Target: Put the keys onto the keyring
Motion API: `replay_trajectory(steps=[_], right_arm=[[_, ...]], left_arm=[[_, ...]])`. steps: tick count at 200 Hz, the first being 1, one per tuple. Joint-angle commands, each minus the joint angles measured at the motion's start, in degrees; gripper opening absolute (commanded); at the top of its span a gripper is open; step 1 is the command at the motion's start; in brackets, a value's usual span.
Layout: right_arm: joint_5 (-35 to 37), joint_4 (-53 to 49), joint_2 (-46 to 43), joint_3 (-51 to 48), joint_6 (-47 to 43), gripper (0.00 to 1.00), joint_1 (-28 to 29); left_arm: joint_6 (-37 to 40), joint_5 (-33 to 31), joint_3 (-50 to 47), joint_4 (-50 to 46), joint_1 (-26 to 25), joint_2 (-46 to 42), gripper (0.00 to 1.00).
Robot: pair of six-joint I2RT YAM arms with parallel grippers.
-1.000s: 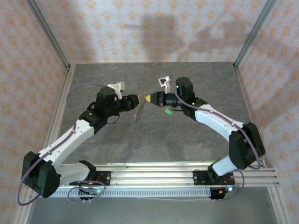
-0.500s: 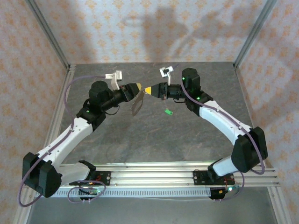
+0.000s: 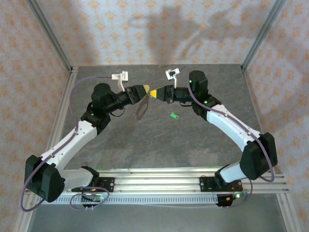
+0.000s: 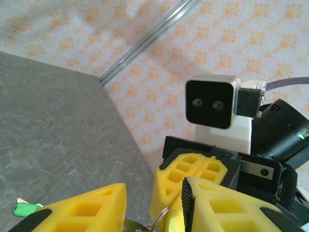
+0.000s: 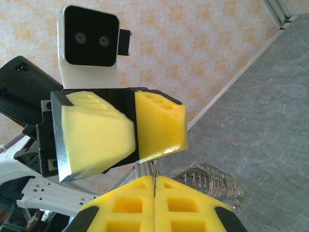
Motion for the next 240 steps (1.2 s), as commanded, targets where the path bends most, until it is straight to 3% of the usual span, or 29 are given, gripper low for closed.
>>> replay_trajectory(steps=[1, 62, 146, 180, 213, 240], right_arm=[[-0.40, 2.53, -1.84, 0.68, 0.16, 0.00, -0.41], [-0.14, 2.56, -2.65, 0.17, 0.29, 0.00, -0.89], [0.58, 3.35, -2.35, -0.10, 0.87, 0.00, -1.02], [0.73, 3.42, -1.93, -0.08, 0.98, 0.00, -1.19], [0.67, 3.61, -1.21, 0.16, 1.35, 0.00, -1.29], [0.60, 4.26, -0.68, -0.01, 1.88, 0.00, -1.24]], left_arm=[[0.83, 3.12, 0.47, 2.65, -1.20, 0.24, 0.37], [2.41, 2.16, 0.23, 1.20, -1.93, 1.01, 0.36], [4.69, 5.10, 0.20, 2.93, -4.16, 1.45, 0.15], [6.86, 6.47, 0.38, 1.35, -5.20, 1.06, 0.16], [8.92, 6.40, -0.40, -0.91, -5.45, -0.24, 0.23], [9.79, 5.98, -1.30, -1.76, -5.56, -1.01, 0.22]])
